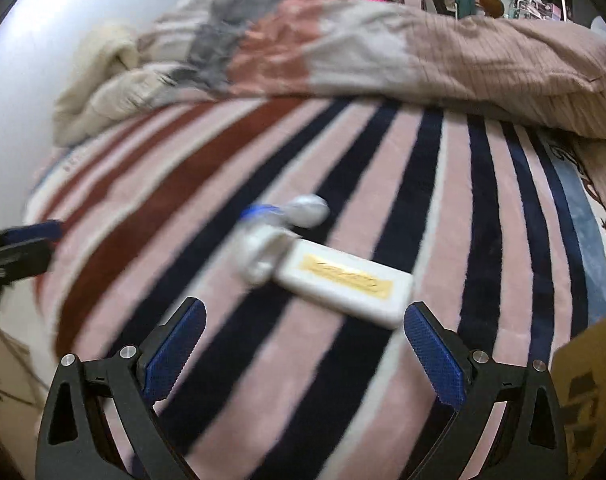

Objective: Organize rigid objects
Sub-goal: 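Reach the right gripper to the white soap bar and close on it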

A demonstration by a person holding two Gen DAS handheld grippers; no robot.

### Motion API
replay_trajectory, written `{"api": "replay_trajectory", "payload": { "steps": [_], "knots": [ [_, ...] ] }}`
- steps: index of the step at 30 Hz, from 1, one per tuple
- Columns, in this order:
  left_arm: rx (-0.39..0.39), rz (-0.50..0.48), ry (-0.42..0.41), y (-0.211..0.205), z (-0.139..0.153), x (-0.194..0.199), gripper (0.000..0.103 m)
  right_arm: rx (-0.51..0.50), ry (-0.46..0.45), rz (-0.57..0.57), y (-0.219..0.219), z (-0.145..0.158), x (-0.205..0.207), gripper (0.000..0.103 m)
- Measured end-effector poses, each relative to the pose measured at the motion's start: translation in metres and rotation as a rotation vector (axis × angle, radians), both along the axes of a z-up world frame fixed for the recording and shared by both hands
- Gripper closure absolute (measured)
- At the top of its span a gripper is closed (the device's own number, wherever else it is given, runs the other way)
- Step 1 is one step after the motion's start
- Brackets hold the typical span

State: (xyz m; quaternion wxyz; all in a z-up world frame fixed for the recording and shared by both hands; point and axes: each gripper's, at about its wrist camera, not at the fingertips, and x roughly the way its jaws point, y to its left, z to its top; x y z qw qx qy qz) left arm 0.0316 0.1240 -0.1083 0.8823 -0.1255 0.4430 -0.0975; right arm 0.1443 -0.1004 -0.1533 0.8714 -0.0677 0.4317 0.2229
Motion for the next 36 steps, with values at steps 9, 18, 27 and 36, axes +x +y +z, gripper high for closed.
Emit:
{"api": "replay_trajectory", "payload": {
  "steps": [9,18,27,36],
  "knots": [
    [-0.021,-0.012,-0.01,-0.01,0.01,-0.011,0.03,-0.027,0.005,0.003,0.0,-0.014,0.014,0.037],
    [0.007,-0.031,-0.05,-0.028,0.038,-0.035,0.03,0.092,0.089,0.257,-0.007,0.001,-0.049,0.049],
    [0.041,-0.012,-0.029,-0.027,0.04,-0.034,0.03,0.096,0.058,0.163,0.01,-0.003,-0.005,0.049],
    [-0.03,-0.08,-0.04,-0.044,0.051,-0.019,0.03,0.062,-0.07,0.219,0.009,0.022,-0.029,0.072]
  ]
}}
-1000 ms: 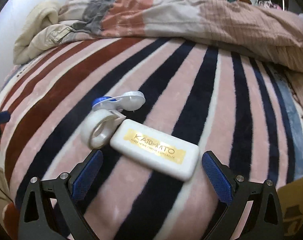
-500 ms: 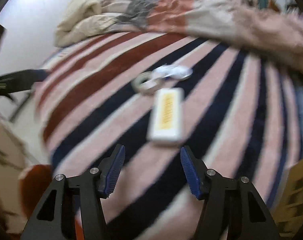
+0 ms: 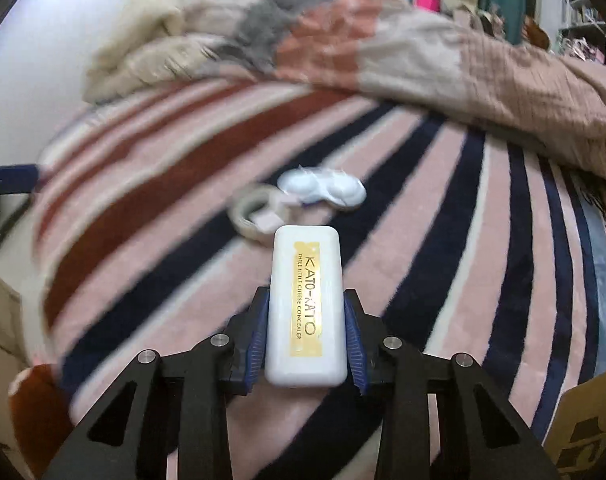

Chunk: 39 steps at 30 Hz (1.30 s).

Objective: Organize rigid objects
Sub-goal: 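Carry the soap bar with the right gripper and release it into the cardboard box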

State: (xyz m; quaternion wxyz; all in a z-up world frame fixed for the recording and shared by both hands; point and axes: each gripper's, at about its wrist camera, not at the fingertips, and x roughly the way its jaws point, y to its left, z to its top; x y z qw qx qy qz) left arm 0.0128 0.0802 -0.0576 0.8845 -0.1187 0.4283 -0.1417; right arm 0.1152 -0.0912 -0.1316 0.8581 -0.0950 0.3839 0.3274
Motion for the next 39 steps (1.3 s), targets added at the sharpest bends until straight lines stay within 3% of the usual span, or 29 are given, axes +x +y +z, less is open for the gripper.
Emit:
{"api": "replay_trajectory", "payload": {
  "steps": [5,9,14,21,26,37,39],
  "knots": [
    [-0.072,-0.112,-0.07,-0.041,0.036,0.006,0.032,0.128,-0.053,0.054,-0.024,0.058,-0.037,0.072],
    [-0.115,-0.212,-0.104,-0.083,0.063,0.017,0.062,0.211,-0.14,0.074,-0.053,0.105,-0.062,0.072],
    [-0.079,-0.305,-0.135,-0.143,0.09,0.029,0.066,0.234,-0.209,0.023,-0.094,0.125,-0.077,0.072],
    [-0.045,-0.424,-0.123,-0.229,0.104,0.05,0.066,0.255,-0.198,-0.122,-0.169,0.137,-0.073,0.072],
    [-0.016,-0.485,-0.066,-0.281,0.089,0.068,0.066,0.171,-0.172,-0.2,-0.207,0.127,-0.064,0.072],
    [0.019,-0.506,0.016,-0.312,0.062,0.087,0.066,0.074,-0.053,-0.229,-0.236,0.102,-0.047,0.072],
    [0.04,-0.498,0.005,-0.31,0.063,0.083,0.056,0.081,-0.051,-0.23,-0.237,0.103,-0.047,0.071]
  ]
}}
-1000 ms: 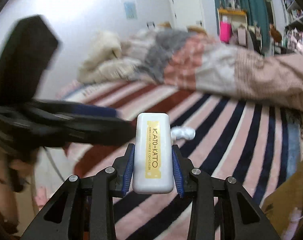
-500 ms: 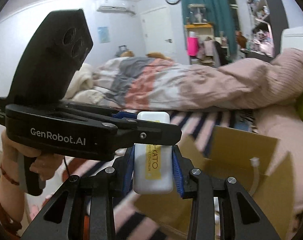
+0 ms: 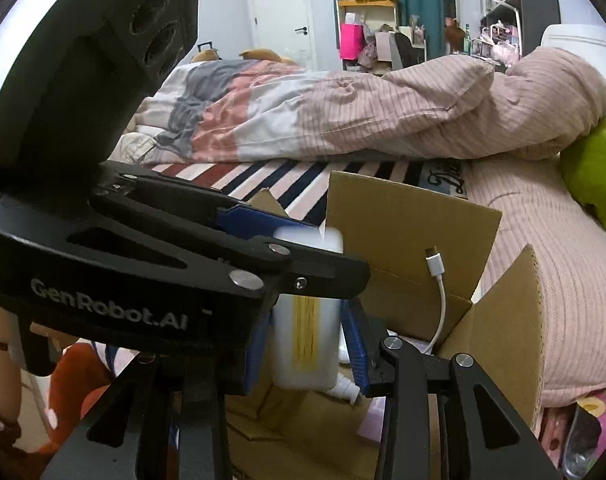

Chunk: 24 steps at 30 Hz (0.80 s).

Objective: Organize rigid objects
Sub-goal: 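Carry the soap bar with the right gripper and release it into the cardboard box, then grasp the white tape roll with the right gripper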

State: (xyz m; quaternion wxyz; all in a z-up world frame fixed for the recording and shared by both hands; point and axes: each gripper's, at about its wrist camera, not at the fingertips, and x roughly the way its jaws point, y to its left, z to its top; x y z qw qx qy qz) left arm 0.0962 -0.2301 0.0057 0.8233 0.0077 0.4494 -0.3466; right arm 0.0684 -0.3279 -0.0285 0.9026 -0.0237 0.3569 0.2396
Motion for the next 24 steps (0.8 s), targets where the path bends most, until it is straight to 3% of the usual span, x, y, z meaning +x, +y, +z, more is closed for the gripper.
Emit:
{"api": "replay_trajectory", "payload": {
  "steps": [4,8,13,19,24],
  "knots": [
    [-0.022,0.056,-0.037,0.022,0.011,-0.012,0.043,0.009,0.005,-0.006,0.0,0.0,-0.004,0.054],
    [-0.047,0.161,-0.083,0.07,0.024,-0.03,0.035,0.039,-0.039,0.007,0.01,0.009,-0.013,0.053],
    [-0.031,0.33,-0.124,0.148,0.025,-0.052,0.035,0.109,-0.108,0.11,0.045,0.027,-0.03,0.052],
    [-0.007,0.512,-0.132,0.243,0.003,-0.079,0.031,0.086,-0.134,0.25,0.124,0.026,-0.032,0.052],
    [0.005,0.604,-0.085,0.301,-0.036,-0.089,0.031,0.078,-0.044,0.336,0.191,-0.006,-0.013,0.052]
  ]
}}
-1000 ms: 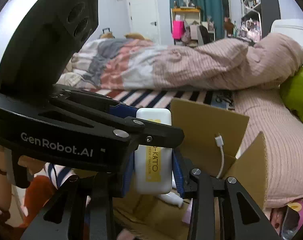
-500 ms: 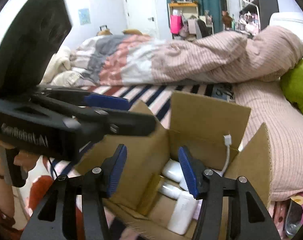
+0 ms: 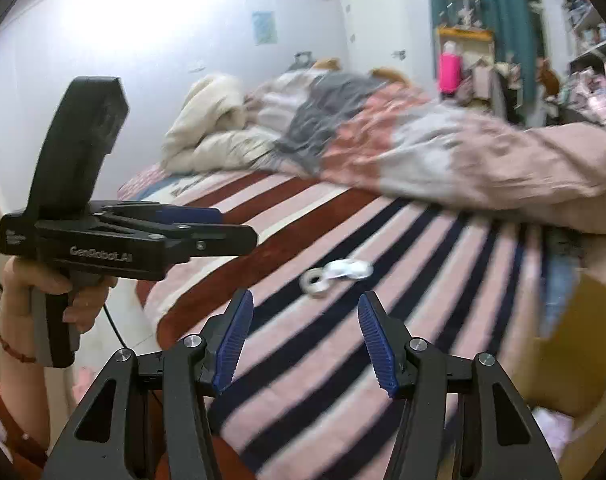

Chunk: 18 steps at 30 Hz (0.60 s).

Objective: Organize rigid objects
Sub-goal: 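Grasp the white tape roll with the right gripper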

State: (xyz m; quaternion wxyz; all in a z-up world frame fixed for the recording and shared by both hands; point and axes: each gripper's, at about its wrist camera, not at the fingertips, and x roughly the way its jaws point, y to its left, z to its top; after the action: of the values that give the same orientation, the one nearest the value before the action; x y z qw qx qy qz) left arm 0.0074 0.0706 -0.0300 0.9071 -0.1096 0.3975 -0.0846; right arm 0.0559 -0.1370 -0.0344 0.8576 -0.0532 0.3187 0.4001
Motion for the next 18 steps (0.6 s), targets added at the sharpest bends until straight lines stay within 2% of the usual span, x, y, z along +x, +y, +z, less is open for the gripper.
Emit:
{"api": "replay_trajectory", "payload": {
  "steps": [3,4,5,6,12,18],
  "knots": [
    [-0.004,0.024,0.037,0.026,-0.025,0.001,0.031,-0.034,0.033,0.009,0.027,-0.028,0.018,0.05],
    [-0.008,0.029,0.044,0.032,-0.031,0.002,0.031,-0.055,0.041,0.007,0.036,-0.039,0.027,0.046],
    [-0.019,0.032,0.053,0.04,-0.039,0.004,0.031,-0.079,0.05,-0.003,0.043,-0.05,0.036,0.039],
    [-0.026,0.033,0.058,0.045,-0.044,0.006,0.031,-0.107,0.066,-0.017,0.052,-0.064,0.048,0.037],
    [-0.037,0.049,0.097,0.065,-0.076,0.024,0.031,-0.173,0.154,-0.047,0.087,-0.12,0.093,0.037],
    [-0.042,0.067,0.138,0.072,-0.091,0.033,0.031,-0.185,0.156,-0.067,0.108,-0.126,0.112,0.037]
  ]
}}
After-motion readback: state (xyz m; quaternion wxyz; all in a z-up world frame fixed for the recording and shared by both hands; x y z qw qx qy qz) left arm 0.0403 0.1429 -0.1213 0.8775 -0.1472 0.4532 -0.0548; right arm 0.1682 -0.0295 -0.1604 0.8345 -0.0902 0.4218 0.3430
